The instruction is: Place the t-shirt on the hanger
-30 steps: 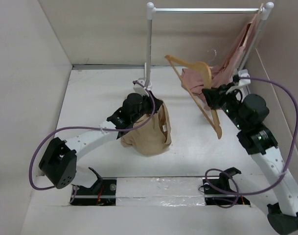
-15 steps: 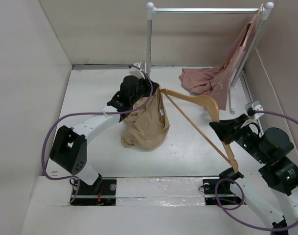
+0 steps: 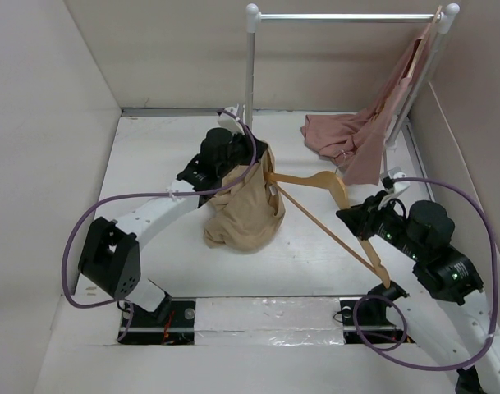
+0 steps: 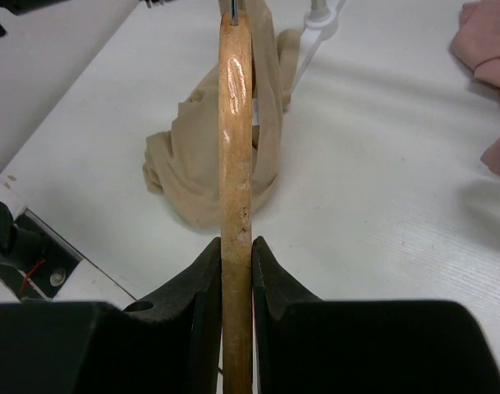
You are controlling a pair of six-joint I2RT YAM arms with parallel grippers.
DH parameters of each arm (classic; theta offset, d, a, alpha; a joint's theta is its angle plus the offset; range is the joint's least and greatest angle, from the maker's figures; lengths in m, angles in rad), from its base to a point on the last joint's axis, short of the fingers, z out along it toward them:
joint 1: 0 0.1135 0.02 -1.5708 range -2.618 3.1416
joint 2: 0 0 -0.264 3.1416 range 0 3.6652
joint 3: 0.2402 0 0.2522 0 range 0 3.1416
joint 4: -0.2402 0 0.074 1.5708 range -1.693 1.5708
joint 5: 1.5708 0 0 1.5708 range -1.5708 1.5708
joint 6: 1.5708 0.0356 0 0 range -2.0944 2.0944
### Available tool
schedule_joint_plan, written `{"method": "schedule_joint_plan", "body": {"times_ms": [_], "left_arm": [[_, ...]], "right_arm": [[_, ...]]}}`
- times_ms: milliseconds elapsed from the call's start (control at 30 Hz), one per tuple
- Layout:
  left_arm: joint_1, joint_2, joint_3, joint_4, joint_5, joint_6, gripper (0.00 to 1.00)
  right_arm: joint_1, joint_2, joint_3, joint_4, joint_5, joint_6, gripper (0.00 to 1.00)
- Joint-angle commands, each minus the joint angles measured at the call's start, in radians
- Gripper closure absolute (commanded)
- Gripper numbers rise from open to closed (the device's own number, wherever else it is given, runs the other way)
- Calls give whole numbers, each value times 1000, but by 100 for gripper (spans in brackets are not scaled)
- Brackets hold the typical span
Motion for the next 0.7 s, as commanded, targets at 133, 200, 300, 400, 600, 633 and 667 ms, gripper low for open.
{"method": "schedule_joint_plan", "body": {"times_ms": [133,200,300,400,600,633,667], "left_arm": [[-26,-108,-24,-18,-36,29,100],[-26,-115,-18,-28,-39,29,100],[-26,-123,-15,-51,-36,32,100],[-26,-129,-21,-67,-58,32,100],[-26,-144,-26,-68,-61,36,100],[-26,-141,-8,-80,-61,39,100],[-26,-141,-6,-91,-61,43,100]], "right_arm": [[8,-1,31,123,24,-18,100],[8,-8,43,126,30,-13,100],[8,-11,45,151,18,-6,100],[8,-15,74,140,45,-13,100],[8,-12,109,134,50,-26,100],[8,-12,111,128,56,-27,100],[8,-15,114,126,71,-29,100]]}}
